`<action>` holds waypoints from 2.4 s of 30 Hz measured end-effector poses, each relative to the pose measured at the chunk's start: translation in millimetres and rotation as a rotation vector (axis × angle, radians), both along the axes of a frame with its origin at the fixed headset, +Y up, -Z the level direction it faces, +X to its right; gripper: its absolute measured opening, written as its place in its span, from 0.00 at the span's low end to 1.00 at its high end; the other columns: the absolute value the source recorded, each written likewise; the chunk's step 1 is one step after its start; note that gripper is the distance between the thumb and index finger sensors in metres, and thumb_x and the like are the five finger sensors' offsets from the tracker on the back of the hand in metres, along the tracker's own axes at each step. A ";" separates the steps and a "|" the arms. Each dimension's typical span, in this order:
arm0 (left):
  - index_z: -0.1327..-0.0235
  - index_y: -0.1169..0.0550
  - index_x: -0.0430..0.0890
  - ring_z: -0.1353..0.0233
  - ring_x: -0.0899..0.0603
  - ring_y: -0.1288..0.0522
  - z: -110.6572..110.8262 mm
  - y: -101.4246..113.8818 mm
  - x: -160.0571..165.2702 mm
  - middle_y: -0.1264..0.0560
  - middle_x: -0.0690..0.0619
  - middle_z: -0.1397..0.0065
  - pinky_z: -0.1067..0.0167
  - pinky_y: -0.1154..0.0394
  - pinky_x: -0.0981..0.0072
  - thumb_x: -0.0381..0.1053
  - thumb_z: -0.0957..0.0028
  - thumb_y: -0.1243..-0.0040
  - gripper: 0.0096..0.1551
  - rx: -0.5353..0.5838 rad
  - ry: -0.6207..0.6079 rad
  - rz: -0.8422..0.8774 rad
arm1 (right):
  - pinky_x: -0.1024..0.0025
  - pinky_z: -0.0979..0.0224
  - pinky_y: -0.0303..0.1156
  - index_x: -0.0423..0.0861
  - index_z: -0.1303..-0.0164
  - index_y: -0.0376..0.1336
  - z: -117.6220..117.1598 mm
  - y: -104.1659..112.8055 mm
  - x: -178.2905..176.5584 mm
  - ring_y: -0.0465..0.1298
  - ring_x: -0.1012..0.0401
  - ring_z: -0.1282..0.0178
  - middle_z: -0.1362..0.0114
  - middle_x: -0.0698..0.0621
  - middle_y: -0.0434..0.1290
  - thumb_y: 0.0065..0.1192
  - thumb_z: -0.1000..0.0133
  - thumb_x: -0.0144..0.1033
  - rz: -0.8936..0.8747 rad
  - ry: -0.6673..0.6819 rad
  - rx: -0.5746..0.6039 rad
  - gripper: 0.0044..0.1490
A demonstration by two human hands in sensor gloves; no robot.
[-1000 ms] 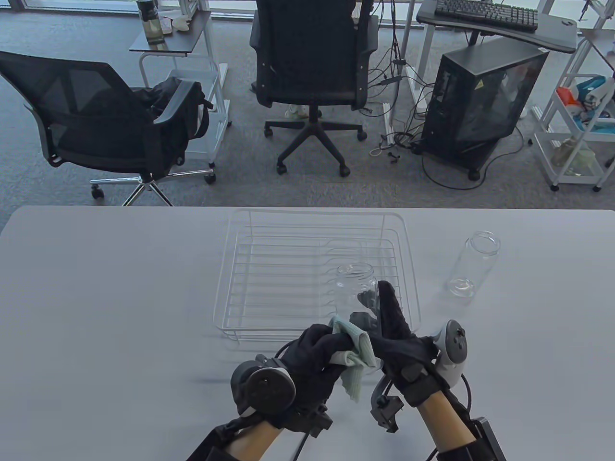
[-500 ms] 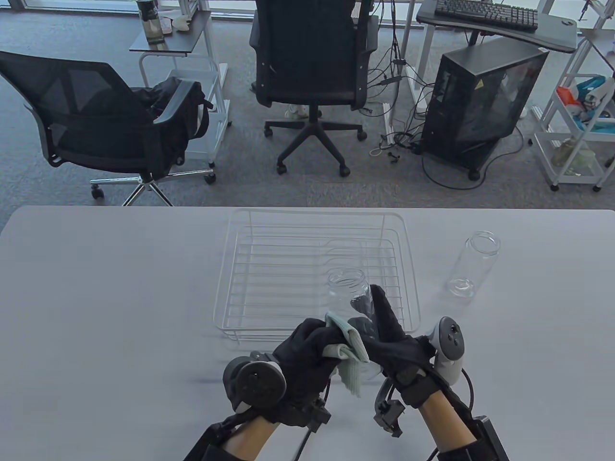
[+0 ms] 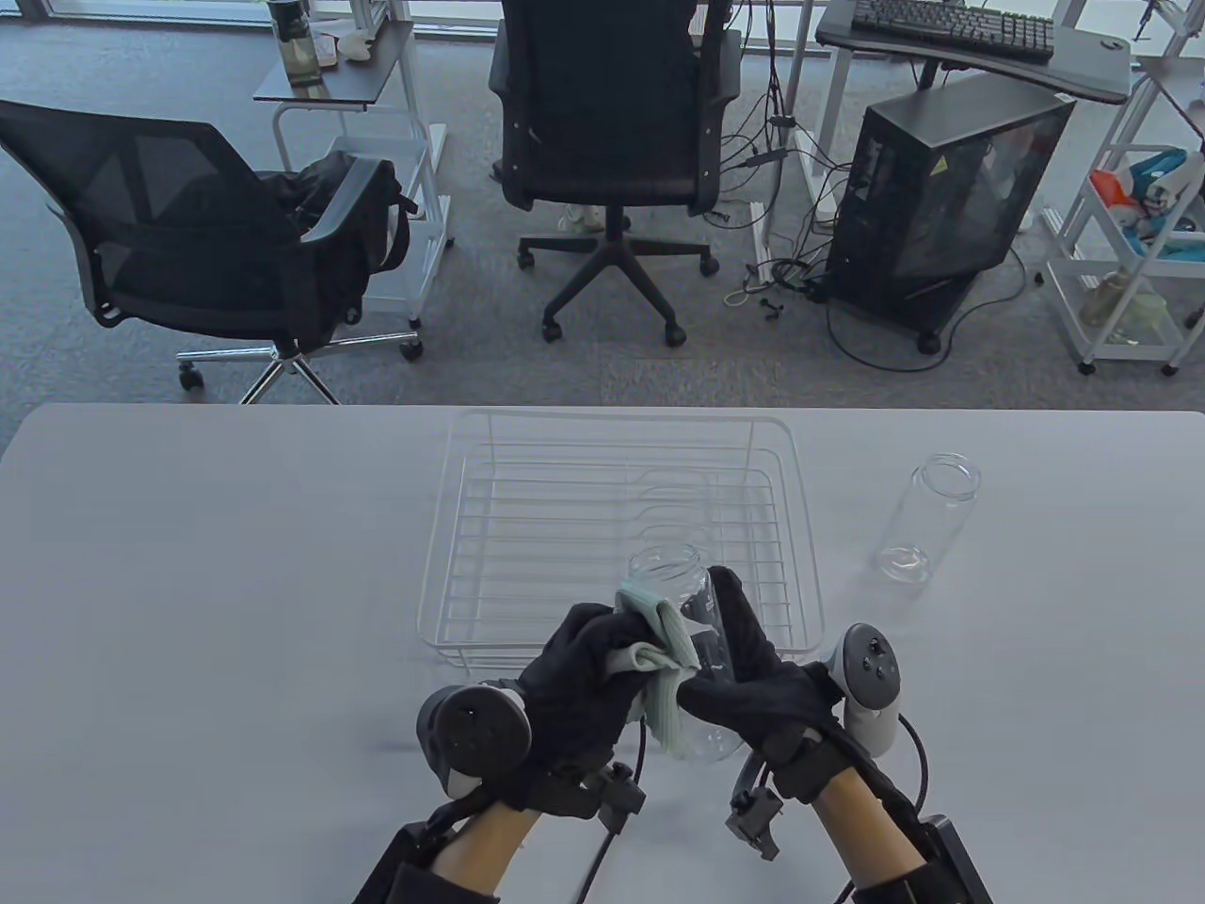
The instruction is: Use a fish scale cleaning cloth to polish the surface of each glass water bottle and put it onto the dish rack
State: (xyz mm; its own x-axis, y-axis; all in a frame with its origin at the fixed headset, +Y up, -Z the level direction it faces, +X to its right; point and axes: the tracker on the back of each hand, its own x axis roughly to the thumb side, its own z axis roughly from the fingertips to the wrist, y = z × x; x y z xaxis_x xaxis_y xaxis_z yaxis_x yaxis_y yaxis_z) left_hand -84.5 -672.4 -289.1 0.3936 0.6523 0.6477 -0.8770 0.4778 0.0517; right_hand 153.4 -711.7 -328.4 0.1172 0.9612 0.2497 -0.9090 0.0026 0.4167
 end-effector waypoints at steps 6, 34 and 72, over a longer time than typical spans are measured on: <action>0.35 0.28 0.59 0.43 0.39 0.20 3.3 -8.3 12.2 0.26 0.44 0.35 0.43 0.21 0.45 0.52 0.41 0.35 0.22 -0.035 -0.042 -0.024 | 0.39 0.35 0.58 0.57 0.16 0.33 -0.4 -0.3 9.8 0.56 0.38 0.29 0.15 0.51 0.40 0.66 0.42 0.60 -0.046 -0.033 -0.021 0.59; 0.34 0.28 0.59 0.43 0.38 0.21 -8.5 2.3 -17.3 0.26 0.45 0.34 0.43 0.22 0.45 0.52 0.39 0.37 0.21 -0.070 0.014 0.123 | 0.46 0.39 0.68 0.55 0.16 0.33 0.5 -13.6 -8.0 0.63 0.38 0.34 0.19 0.35 0.54 0.70 0.42 0.58 -0.149 0.155 -0.119 0.61; 0.33 0.30 0.60 0.41 0.37 0.22 -0.3 7.9 -10.4 0.27 0.44 0.32 0.41 0.23 0.43 0.51 0.39 0.38 0.21 -0.023 0.025 0.107 | 0.38 0.35 0.67 0.60 0.17 0.32 5.9 -4.2 -3.8 0.64 0.36 0.32 0.16 0.37 0.43 0.66 0.41 0.60 -0.194 0.215 -0.075 0.58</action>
State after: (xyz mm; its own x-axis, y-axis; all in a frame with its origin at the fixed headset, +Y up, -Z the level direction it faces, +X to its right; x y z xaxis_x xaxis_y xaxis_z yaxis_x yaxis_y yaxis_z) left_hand -94.9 -664.5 -289.4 0.3369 0.7058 0.6232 -0.9215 0.3831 0.0643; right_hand 149.6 -715.9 -322.5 0.3433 0.9304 0.1280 -0.7792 0.2061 0.5919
